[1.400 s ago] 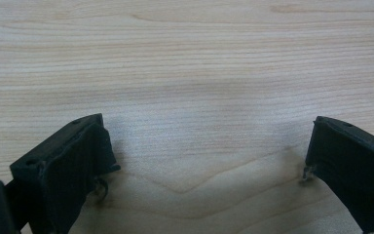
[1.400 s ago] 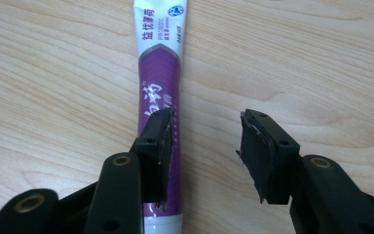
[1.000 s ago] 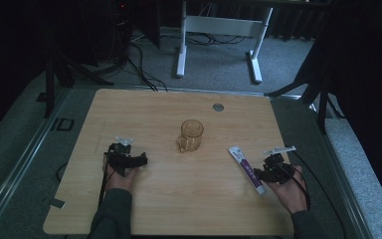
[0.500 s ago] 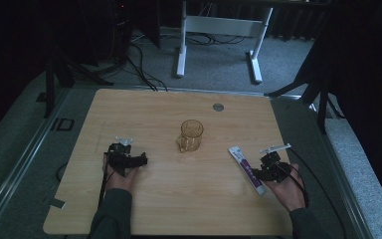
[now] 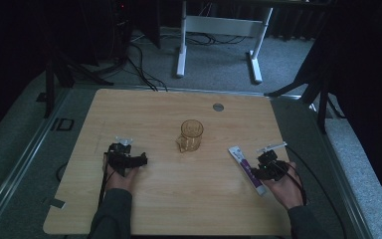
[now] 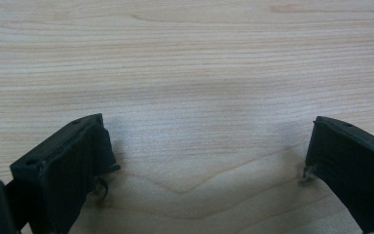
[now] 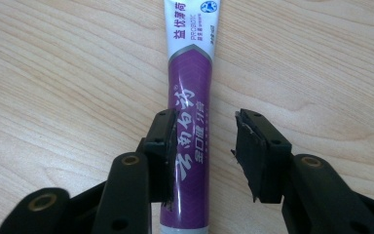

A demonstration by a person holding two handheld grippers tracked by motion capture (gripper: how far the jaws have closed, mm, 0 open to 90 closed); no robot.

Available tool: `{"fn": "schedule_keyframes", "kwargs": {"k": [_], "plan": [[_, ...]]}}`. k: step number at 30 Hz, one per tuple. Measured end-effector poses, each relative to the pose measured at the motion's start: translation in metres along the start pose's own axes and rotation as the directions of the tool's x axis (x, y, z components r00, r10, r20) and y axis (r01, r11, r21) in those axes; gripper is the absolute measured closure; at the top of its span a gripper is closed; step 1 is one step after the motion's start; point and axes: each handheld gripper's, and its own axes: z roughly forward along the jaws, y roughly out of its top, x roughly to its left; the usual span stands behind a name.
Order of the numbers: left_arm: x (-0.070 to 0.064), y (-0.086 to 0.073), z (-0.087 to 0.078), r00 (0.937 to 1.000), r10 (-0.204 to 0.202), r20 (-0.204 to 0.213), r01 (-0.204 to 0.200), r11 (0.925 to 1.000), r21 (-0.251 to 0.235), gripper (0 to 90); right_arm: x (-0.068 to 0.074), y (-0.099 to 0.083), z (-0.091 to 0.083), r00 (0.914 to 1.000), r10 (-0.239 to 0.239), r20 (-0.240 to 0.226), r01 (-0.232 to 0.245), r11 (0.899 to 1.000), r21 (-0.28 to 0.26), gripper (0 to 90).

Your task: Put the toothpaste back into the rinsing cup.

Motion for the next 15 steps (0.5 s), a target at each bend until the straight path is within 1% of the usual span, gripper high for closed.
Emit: {"fn": "schedule_keyframes", "kwargs": {"k": [4,6,15], "plan": [[0.0,0.0,0.0,1.0,0.0,0.0,0.0,1.0,0.0,1.5,0.0012,0.0014,0.0019,1.0,-0.003,-0.001,0.003,1.0,0.009,62.1],[0.0,0.0,0.0,1.0,0.0,0.0,0.0,1.0,0.0,1.5,0.0013,0.0022,0.0026,0.9999,0.001,-0.011,-0.001,1.0,0.008,62.2],[0.0,0.0,0.0,1.0,0.0,0.0,0.0,1.0,0.0,1.5,0.002,0.0067,0.0065,0.9999,0.001,-0.014,0.0,1.0,0.028,64.5]]}}
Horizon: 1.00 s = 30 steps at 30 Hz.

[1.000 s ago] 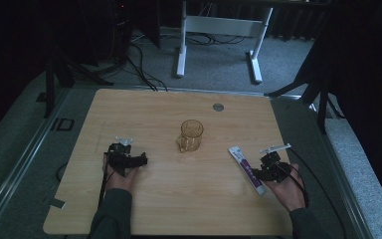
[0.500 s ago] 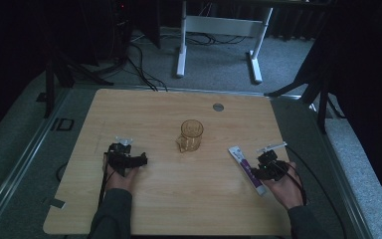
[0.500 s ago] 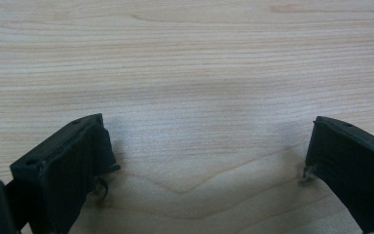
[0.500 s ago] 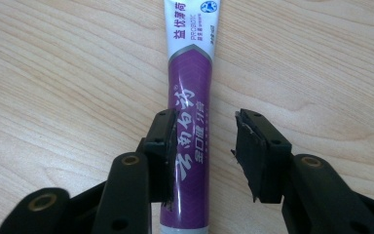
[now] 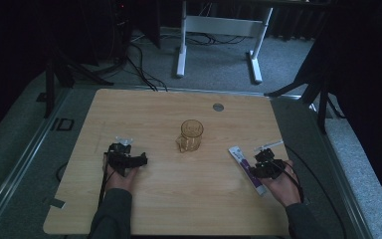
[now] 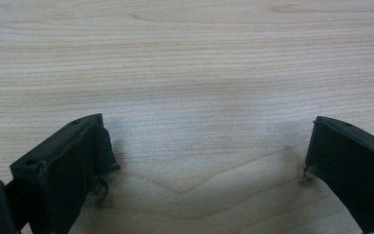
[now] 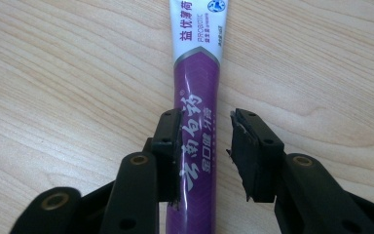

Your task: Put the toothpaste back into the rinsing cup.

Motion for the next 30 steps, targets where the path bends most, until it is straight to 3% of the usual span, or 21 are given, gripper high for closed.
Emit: {"fn": "schedule_keyframes", "kwargs": {"k": [30], "plan": [[0.0,0.0,0.0,1.0,0.0,0.0,0.0,1.0,0.0,1.5,0.002,0.012,0.011,0.9999,-0.015,-0.006,0.015,0.997,0.07,63.9]]}}
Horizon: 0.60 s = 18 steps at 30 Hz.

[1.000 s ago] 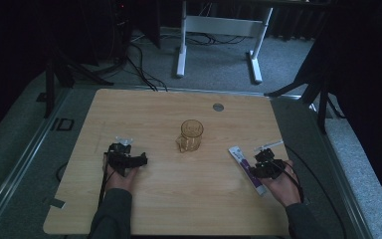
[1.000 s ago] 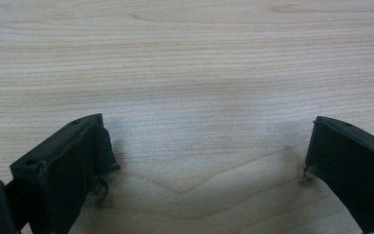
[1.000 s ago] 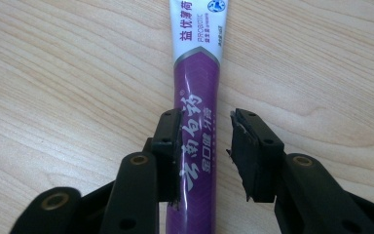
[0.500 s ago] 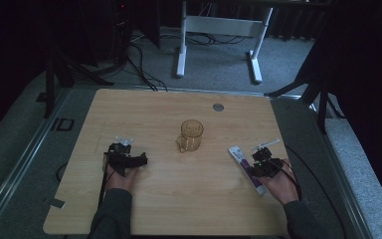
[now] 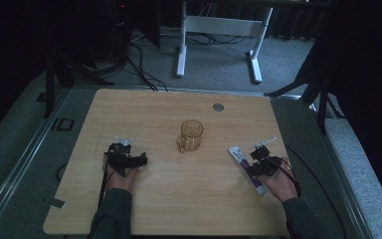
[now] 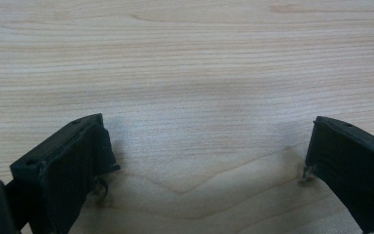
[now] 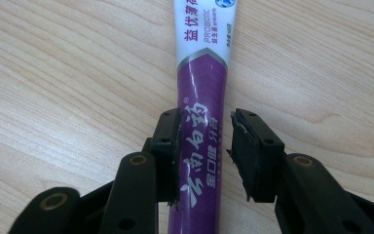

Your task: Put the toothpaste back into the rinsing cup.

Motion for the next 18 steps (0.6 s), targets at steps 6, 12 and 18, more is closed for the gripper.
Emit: {"fn": "schedule_keyframes", "kwargs": {"k": [6,12,18], "plan": [[0.0,0.0,0.0,1.0,0.0,0.0,0.0,1.0,0.0,1.4,-0.0008,0.0018,0.0027,1.0,-0.008,-0.003,0.008,1.0,0.019,63.9],[0.0,0.0,0.0,1.0,0.0,0.0,0.0,1.0,0.0,1.5,-0.0007,0.0037,0.0045,0.9999,-0.013,-0.002,0.013,0.999,0.034,63.9],[0.0,0.0,0.0,1.0,0.0,0.0,0.0,1.0,0.0,1.5,-0.0023,0.0059,0.0063,0.9998,-0.007,-0.018,0.008,0.999,0.05,63.0]]}}
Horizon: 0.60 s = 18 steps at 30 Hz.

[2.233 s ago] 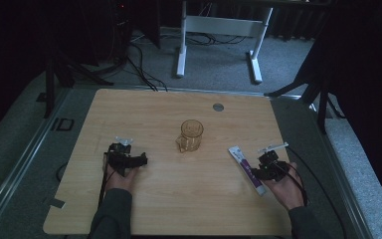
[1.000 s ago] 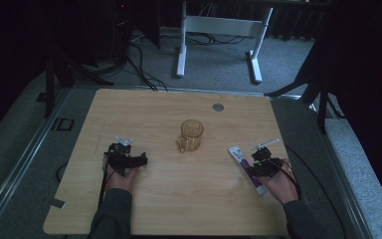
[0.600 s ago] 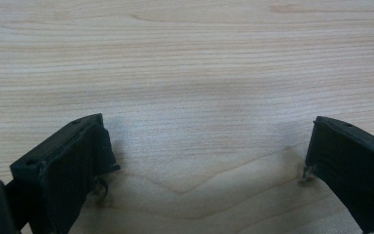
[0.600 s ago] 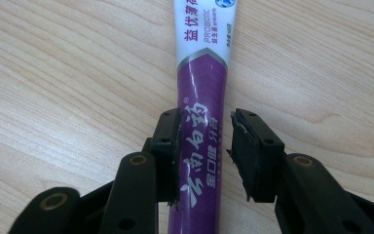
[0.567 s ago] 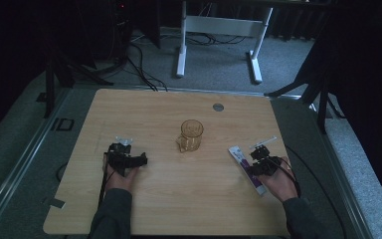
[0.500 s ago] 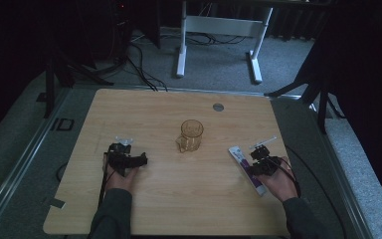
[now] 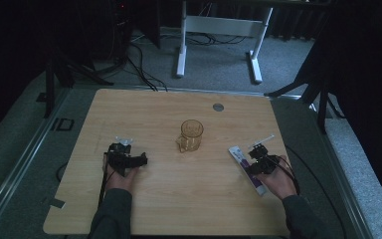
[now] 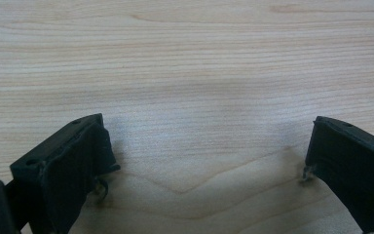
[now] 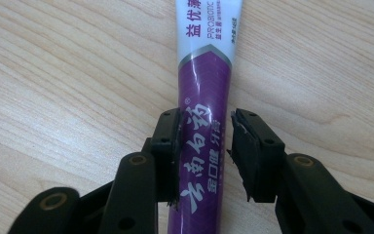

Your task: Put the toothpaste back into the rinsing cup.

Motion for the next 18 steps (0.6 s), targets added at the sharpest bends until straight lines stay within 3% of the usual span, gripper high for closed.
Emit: {"fn": "schedule_keyframes", "kwargs": {"k": [18], "plan": [[0.0,0.0,0.0,1.0,0.0,0.0,0.0,1.0,0.0,1.5,-0.0016,0.0076,0.0047,0.9997,0.0,-0.023,0.002,0.998,0.061,62.6]]}}
